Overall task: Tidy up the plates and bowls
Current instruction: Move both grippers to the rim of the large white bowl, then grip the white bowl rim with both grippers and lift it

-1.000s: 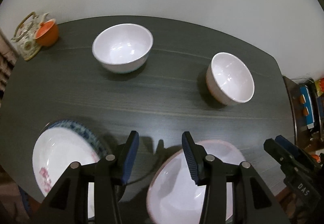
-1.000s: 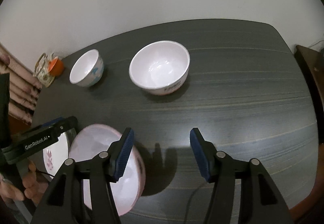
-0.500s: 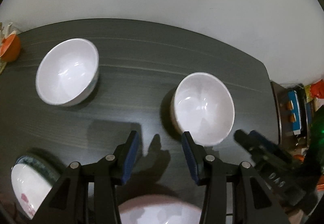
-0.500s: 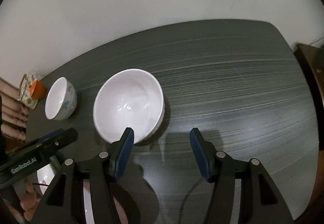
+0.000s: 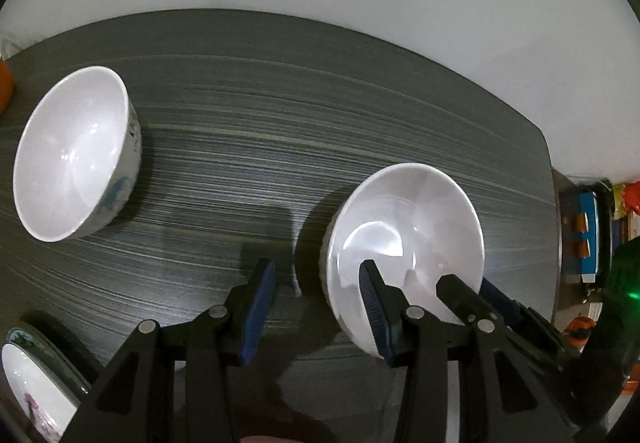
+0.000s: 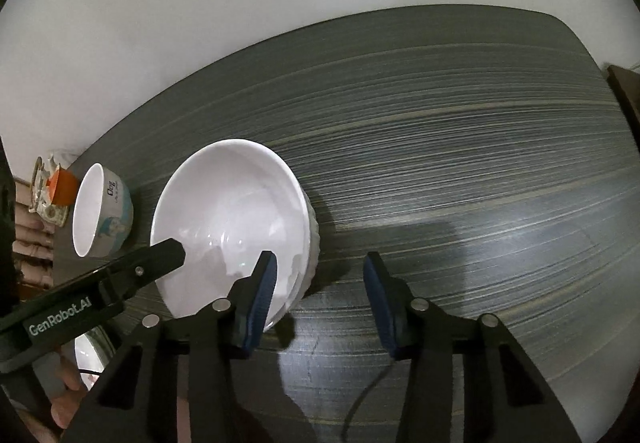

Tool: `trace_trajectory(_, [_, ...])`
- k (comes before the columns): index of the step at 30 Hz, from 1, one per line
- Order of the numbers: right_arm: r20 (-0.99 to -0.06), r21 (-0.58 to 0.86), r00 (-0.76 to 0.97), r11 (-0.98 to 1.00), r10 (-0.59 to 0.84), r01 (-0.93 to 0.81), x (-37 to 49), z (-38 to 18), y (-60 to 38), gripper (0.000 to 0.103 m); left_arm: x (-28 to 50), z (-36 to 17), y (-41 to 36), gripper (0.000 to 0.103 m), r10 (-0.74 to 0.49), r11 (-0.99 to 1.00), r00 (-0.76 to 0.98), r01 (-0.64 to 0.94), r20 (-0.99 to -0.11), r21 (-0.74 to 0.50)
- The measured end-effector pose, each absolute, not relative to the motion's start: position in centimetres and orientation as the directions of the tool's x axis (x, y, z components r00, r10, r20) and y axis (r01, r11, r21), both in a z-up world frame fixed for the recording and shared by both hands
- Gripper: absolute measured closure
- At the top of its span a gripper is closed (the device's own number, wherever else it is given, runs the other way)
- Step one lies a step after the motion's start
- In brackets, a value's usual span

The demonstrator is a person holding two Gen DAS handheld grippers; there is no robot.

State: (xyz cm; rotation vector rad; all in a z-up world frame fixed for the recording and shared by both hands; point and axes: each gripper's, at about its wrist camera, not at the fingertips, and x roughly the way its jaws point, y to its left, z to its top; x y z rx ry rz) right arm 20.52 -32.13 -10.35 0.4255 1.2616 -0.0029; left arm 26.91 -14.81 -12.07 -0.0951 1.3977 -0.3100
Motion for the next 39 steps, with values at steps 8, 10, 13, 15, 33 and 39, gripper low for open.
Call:
trace_trajectory(8, [-0.913, 0.33, 0.314, 0.925, 0.261, 0.19, 21.0, -10.9, -31.7, 0.082, 27.3, -13.6, -15.8, 0.088, -0.298, 0.945, 0.098, 0.17, -0.95, -0.279])
trace_trajectory(10, [-0.914, 0.324, 0.315, 0.928, 0.257, 0.182, 21.0, -10.7, -31.4, 0.084, 27.2, -13.5, -16.0, 0.091, -0.299, 0.944, 0.097, 0.178, -0.949, -0.279])
trace_trajectory(13, [-0.916, 0.319, 0.313, 0.93, 0.252, 0.184, 20.9, -10.7, -31.1, 0.084, 27.1, -13.0, -16.2, 0.091, -0.287, 0.946, 0.107, 0.189, -0.952, -0.264])
trace_trajectory(15, [-0.915, 0.324, 0.313, 0.927, 0.256, 0.189, 20.8, -10.5, -30.8, 0.084, 26.5, -12.5, -16.2, 0.091, -0.288, 0.945, 0.112, 0.197, -0.951, -0.263])
trace_trajectory(33, [-0.884, 0.33, 0.387, 0.936, 0.261, 0.123, 16.9, -3.4, -28.6, 0.084, 21.3, -5.7, -12.2, 0.091, -0.294, 0.946, 0.237, 0.209, -0.926, -0.247])
trace_trajectory(39, [-0.872, 0.325, 0.411, 0.942, 0.265, 0.081, 14.6, -0.8, -26.8, 0.084, 18.8, -3.6, -9.0, 0.091, -0.287, 0.949, 0.271, 0.21, -0.919, -0.234])
